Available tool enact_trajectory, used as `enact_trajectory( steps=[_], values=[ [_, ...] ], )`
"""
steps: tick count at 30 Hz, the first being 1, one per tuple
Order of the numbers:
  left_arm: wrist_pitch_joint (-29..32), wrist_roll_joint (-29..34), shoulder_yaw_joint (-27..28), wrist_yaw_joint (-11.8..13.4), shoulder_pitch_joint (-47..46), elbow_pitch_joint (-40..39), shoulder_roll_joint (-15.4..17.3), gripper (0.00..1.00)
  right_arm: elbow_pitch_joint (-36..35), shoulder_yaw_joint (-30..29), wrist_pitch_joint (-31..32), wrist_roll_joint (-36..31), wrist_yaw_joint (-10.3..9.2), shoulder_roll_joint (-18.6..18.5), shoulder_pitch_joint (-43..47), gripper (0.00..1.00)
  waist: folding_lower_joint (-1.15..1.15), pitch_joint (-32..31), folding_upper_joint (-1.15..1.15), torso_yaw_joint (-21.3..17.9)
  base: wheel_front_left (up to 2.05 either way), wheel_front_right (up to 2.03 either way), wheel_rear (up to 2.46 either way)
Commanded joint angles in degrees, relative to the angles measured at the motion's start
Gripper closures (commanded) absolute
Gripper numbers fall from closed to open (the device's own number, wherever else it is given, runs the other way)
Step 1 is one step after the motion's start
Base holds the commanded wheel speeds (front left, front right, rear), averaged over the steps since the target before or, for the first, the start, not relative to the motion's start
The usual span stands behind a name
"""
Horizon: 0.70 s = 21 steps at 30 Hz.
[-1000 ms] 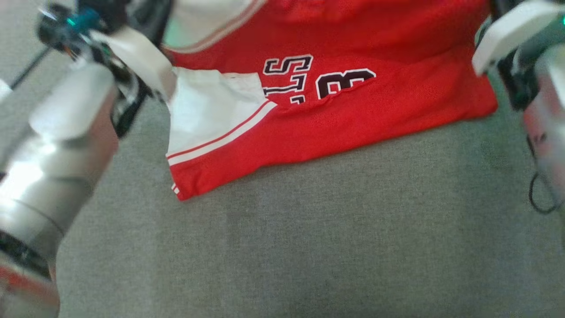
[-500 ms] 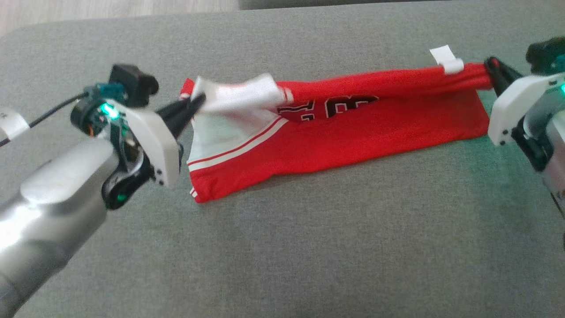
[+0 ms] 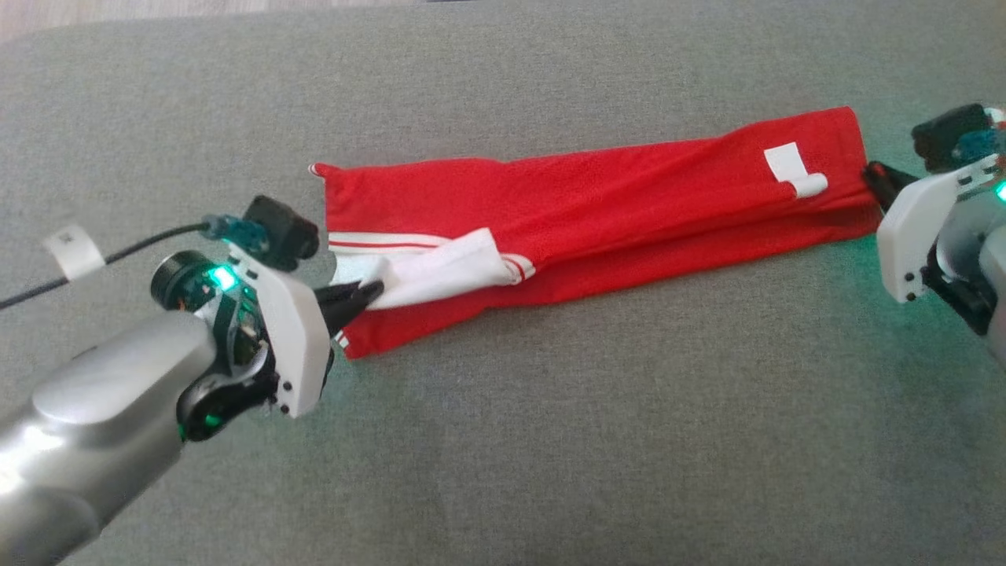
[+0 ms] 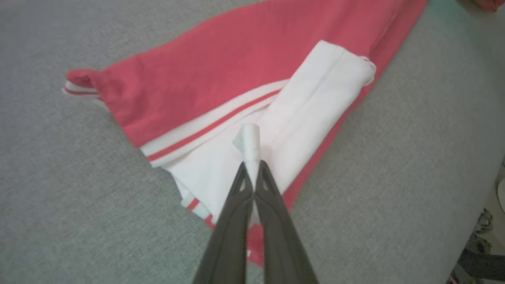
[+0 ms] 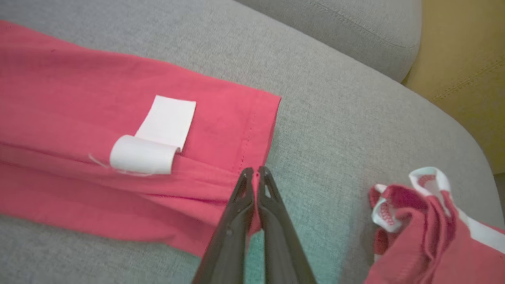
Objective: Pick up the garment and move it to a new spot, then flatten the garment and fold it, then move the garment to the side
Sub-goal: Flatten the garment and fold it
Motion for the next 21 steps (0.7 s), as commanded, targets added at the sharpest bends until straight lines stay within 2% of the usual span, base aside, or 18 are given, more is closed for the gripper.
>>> enact_trajectory(
  steps=[1,7,8,9,10,12,14,21],
  values=[
    [0.4,0.7,2.4,0.1,-1.8,-1.0,2.9,1.0,-0.9,0.5,0.0,0.7,0.2,-2.1,0.1,1.0,0.0,0.0,0.0,0.0,0.0,0.0,0.0],
    [2.1,3.9,2.1,0.1,-1.0,-1.9,2.7,1.0,-1.5,3.7,2.0,3.9,0.2,-2.7,0.2,1.0,0.0,0.0,0.0,-0.4,0.0,0.0,0.0],
    [2.1,5.4,2.1,0.1,-0.8,-1.7,2.6,0.84,-1.0,3.8,2.9,4.7,0.2,-2.8,0.3,1.0,0.0,0.0,0.0,-0.5,0.0,0.0,0.0],
    [2.0,6.9,2.1,0.1,-0.5,-1.5,2.5,0.11,-0.9,4.2,3.2,5.0,0.2,-2.9,0.2,0.73,0.0,-0.1,0.0,-0.6,0.0,0.0,0.0],
    [1.9,7.6,2.1,0.1,0.0,-1.0,2.2,0.0,-0.6,4.2,4.0,6.1,0.2,-2.7,0.4,0.0,0.0,-0.2,0.0,-0.7,0.0,0.0,0.0],
    [0.3,8.3,2.3,0.6,0.5,0.3,1.5,0.0,-0.8,3.8,3.2,7.8,0.2,-2.5,0.2,0.0,0.0,-0.6,0.0,-1.0,0.0,0.0,0.0],
    [-2.7,9.3,3.3,2.3,0.4,1.7,0.9,0.0,-1.1,2.7,1.6,9.9,0.2,-2.0,-0.1,0.0,0.0,-1.1,0.0,-1.5,0.0,0.0,0.0],
    [-21.5,10.2,12.5,11.1,0.3,4.3,-2.7,0.0,-1.8,-4.0,-10.7,15.5,0.2,1.0,-2.1,0.0,0.0,-4.7,0.0,-2.7,0.0,0.0,0.0]
  ],
)
